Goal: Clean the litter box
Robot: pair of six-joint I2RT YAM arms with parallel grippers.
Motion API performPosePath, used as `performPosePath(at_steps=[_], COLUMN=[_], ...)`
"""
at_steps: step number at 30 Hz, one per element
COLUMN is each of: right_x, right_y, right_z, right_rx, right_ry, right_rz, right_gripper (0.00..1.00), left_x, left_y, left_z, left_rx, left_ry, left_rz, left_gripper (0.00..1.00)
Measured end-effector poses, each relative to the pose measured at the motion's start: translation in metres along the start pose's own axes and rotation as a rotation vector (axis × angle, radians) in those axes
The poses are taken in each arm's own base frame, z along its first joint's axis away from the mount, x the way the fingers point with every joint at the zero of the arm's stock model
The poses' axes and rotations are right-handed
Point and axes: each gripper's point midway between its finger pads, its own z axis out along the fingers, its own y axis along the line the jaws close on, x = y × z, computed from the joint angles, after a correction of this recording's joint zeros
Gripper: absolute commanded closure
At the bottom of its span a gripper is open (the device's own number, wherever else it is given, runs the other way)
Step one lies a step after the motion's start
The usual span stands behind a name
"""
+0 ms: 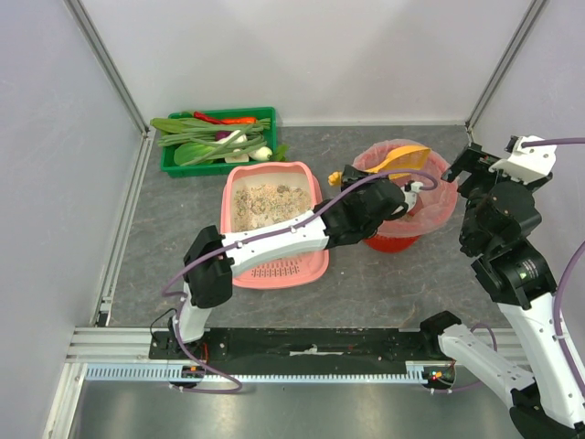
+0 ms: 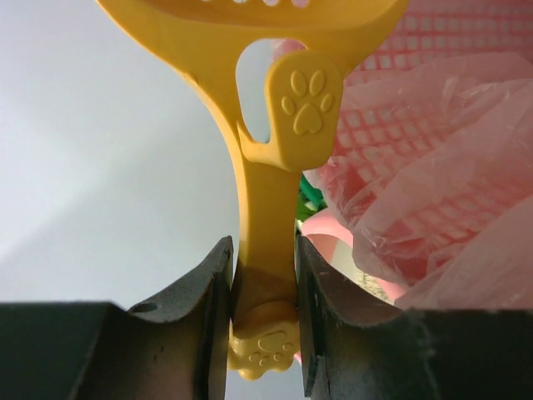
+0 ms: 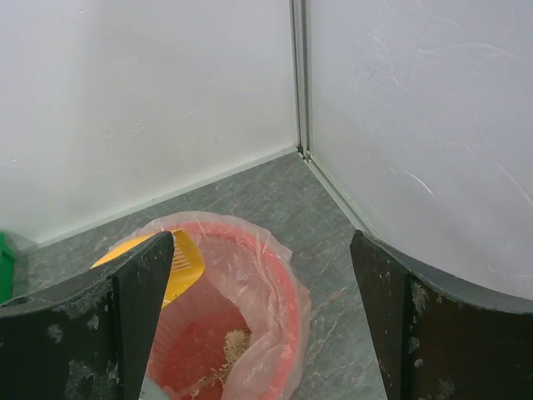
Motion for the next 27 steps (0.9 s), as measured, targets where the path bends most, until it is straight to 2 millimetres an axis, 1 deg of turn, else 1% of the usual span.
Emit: performPosePath(at_steps=[2, 5, 7, 10, 14, 17, 20, 23, 27], right_x=[0.000, 0.001, 0.002, 0.004, 0.008, 0.011, 0.012, 0.013, 0.018], right_y=[0.000, 0.000, 0.001, 0.003, 0.007, 0.009, 0.014, 0.020, 0.032], right_z=[0.000, 0.000, 0.001, 0.003, 0.007, 0.009, 0.012, 0.017, 0.023], right_rx=[0.000, 0.000, 0.000, 0.001, 0.002, 0.002, -0.001, -0.008, -0.031], right_ry=[0.001, 0.002, 0.005, 0.011, 0.023, 0.030, 0.037, 0.047, 0.065], right_rz=[-0.001, -0.002, -0.005, -0.012, -0.024, -0.033, -0.039, -0.046, -0.057], right_gripper=[0.04, 0.04, 0.04, 0.04, 0.05, 0.04, 0.04, 0.05, 0.05], left_x=[0.002, 0.001, 0.001, 0.007, 0.013, 0.017, 0.019, 0.026, 0.049], left_y=[-0.002, -0.005, -0.008, -0.015, -0.032, -0.046, -0.054, -0.053, -0.036], left_z=[-0.003, -0.011, -0.019, -0.033, -0.047, -0.054, -0.058, -0.057, -0.055], left_rx=[0.027, 0.098, 0.158, 0.248, 0.366, 0.456, 0.527, 0.573, 0.585], left_ry=[0.002, -0.016, -0.033, -0.037, -0.022, -0.002, 0.013, 0.032, 0.060], left_rz=[-0.025, -0.097, -0.151, -0.216, -0.297, -0.360, -0.434, -0.537, -0.669], left_gripper=[0.98, 0.98, 0.98, 0.98, 0.98, 0.98, 0.98, 0.98, 0.98])
